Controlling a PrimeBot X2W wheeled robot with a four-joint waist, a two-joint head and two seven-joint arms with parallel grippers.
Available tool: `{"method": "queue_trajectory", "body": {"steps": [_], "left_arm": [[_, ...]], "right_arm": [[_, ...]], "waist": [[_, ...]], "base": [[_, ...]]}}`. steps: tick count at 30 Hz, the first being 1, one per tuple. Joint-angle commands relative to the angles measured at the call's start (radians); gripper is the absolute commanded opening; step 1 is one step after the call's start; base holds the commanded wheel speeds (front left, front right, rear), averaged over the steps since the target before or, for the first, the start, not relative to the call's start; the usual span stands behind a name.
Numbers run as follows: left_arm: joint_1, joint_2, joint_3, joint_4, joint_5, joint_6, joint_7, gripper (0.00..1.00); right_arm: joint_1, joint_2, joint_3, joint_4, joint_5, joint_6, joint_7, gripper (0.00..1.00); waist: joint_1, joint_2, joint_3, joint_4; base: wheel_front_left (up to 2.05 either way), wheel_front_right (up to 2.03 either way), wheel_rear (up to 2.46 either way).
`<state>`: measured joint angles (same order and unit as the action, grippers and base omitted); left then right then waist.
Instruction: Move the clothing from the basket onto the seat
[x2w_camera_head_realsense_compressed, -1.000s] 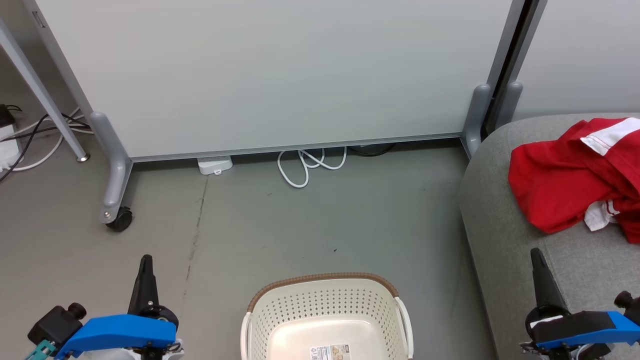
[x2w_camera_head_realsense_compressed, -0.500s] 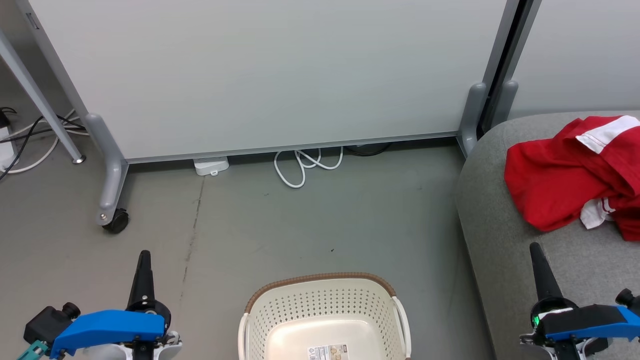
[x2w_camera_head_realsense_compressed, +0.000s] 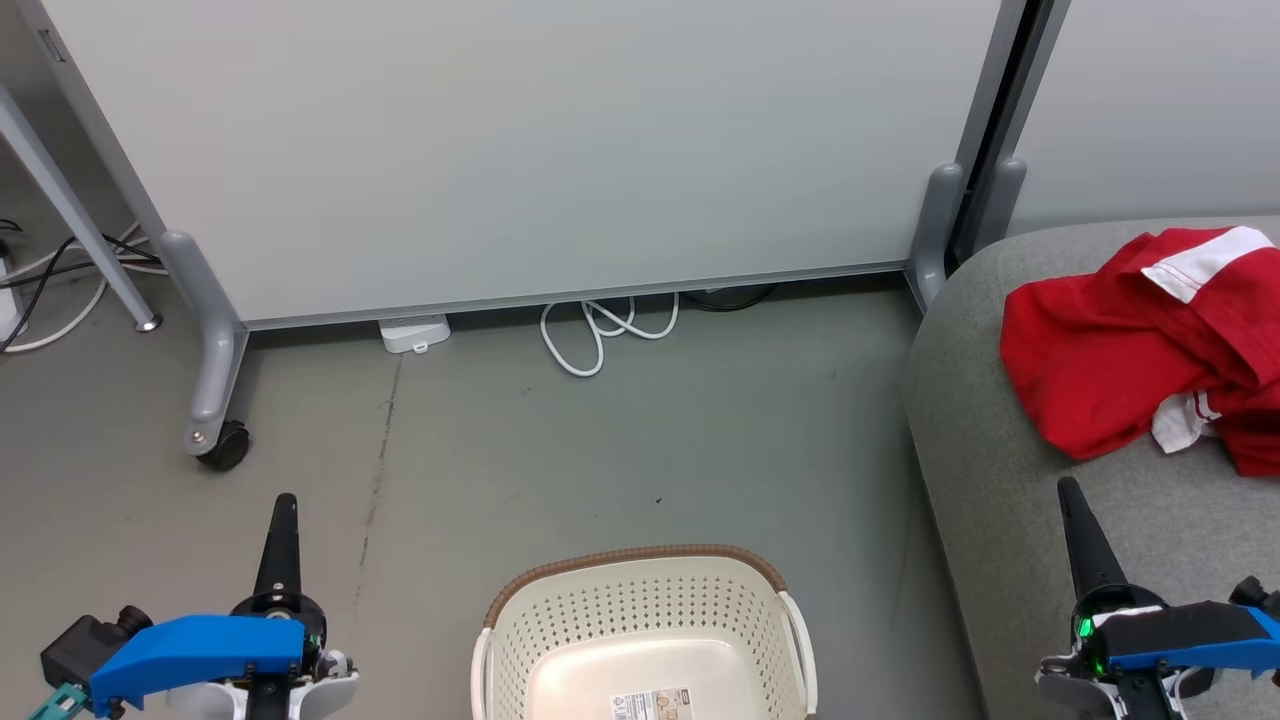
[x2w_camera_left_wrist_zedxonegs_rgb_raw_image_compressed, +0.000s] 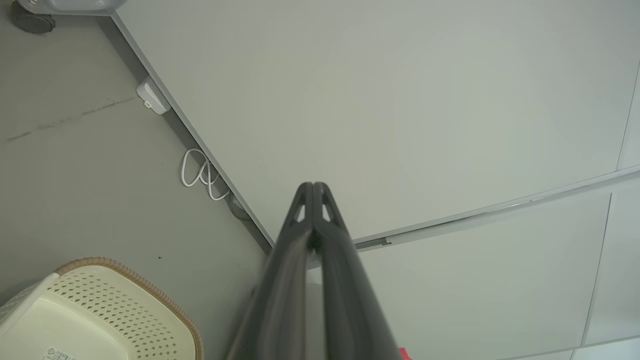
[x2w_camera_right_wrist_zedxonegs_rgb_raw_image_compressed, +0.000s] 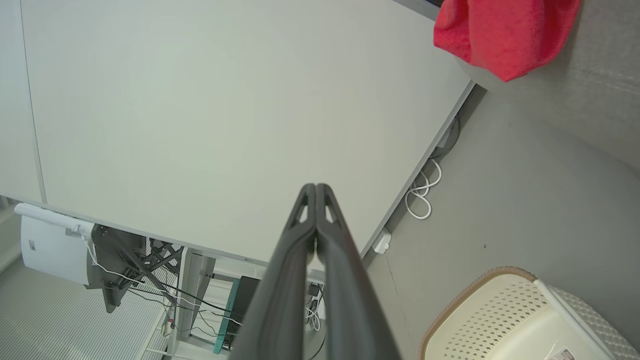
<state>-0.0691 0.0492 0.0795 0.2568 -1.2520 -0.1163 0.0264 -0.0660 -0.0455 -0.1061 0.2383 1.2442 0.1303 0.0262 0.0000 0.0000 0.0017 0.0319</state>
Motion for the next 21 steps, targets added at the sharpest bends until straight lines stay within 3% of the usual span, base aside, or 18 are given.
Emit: {"method": "queue_trajectory", "body": {"steps": [1, 21], "left_arm": [[-0.024, 0.002, 0.005, -0.010, -0.024, -0.010, 0.007, 0.00], [-0.035, 0.002, 0.022, -0.012, -0.196, -0.013, 0.051, 0.00]], "right_arm": [[-0.021, -0.006, -0.003, -0.004, 0.028, 0.001, 0.008, 0.00], [-0.036, -0.007, -0.006, 0.002, 0.204, 0.001, 0.051, 0.00]], "waist": [[0.0000, 0.0000, 0.000, -0.001], [0.0000, 0.0000, 0.001, -0.015]], "base": [[0.00, 0.00, 0.00], [0.00, 0.00, 0.00]]}}
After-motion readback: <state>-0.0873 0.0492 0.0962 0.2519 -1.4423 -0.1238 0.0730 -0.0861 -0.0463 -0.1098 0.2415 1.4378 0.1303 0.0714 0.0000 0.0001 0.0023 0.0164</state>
